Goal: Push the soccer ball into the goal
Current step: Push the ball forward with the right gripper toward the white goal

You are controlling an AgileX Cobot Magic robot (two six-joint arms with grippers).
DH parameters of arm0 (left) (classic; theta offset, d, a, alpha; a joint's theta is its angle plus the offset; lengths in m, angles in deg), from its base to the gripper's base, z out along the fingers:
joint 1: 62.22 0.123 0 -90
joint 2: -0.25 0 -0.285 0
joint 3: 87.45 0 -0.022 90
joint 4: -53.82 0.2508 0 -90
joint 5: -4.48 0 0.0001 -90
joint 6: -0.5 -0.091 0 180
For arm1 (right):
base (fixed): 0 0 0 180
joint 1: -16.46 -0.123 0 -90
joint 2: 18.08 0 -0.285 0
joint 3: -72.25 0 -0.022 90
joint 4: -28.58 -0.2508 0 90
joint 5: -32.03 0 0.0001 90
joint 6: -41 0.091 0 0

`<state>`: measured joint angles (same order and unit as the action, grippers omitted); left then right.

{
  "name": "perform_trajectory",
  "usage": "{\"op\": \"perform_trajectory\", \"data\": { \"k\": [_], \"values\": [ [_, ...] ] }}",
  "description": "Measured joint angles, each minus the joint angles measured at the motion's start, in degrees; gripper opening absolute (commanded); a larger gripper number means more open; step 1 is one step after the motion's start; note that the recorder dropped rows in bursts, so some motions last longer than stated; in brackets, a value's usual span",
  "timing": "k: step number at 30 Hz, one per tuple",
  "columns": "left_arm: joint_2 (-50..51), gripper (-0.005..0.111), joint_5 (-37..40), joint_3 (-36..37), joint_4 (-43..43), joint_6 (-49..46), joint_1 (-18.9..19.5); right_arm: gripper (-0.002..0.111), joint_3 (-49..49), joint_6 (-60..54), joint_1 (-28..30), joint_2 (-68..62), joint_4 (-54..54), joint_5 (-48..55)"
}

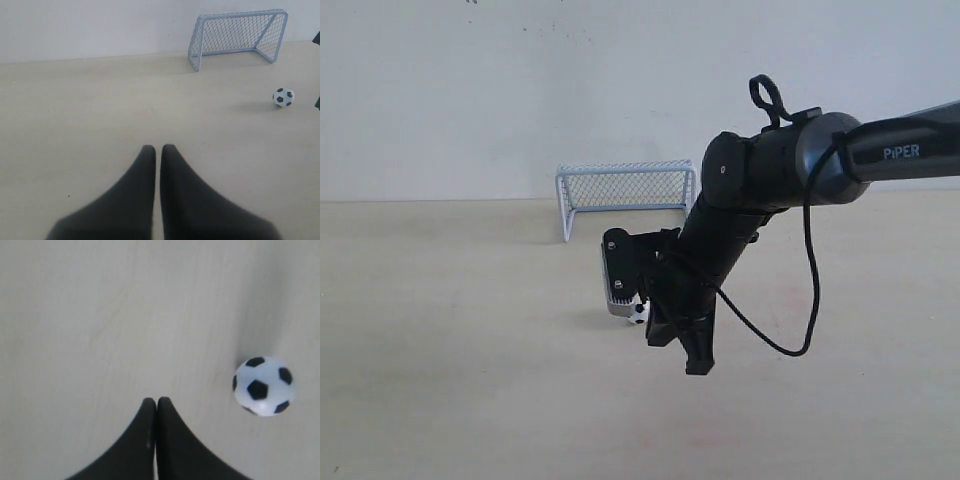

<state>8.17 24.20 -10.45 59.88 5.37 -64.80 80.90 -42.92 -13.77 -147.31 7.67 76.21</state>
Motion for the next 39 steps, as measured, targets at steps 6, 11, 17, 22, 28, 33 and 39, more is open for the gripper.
{"op": "perform_trajectory", "data": {
  "k": [6, 11, 17, 22, 28, 33, 39],
  "values": [
    [0.0, 0.004, 0.0, 0.0, 0.0, 0.0, 0.0, 0.0, 0.22, -0.24, -0.87, -0.32, -0.52, -3.43],
    [0.0, 0.004, 0.0, 0.0, 0.0, 0.0, 0.0, 0.0, 0.22, -0.47, -1.13, -0.42, -0.72, -3.43],
    [0.0, 0.004, 0.0, 0.0, 0.0, 0.0, 0.0, 0.0, 0.22, -0.69, -1.62, -1.55, -0.72, -5.1],
    [0.0, 0.004, 0.0, 0.0, 0.0, 0.0, 0.0, 0.0, 0.3, -1.07, -1.68, -1.92, -0.59, -6.17],
    [0.0, 0.004, 0.0, 0.0, 0.0, 0.0, 0.0, 0.0, 0.3, -0.91, -1.68, -2.38, -0.36, -7.31],
    [0.0, 0.004, 0.0, 0.0, 0.0, 0.0, 0.0, 0.0, 0.3, -0.91, -1.68, -2.38, -0.36, -5.23],
    [0.0, 0.004, 0.0, 0.0, 0.0, 0.0, 0.0, 0.0, 0.3, -0.91, -1.68, -2.38, -0.36, -3.59]
  ]
}}
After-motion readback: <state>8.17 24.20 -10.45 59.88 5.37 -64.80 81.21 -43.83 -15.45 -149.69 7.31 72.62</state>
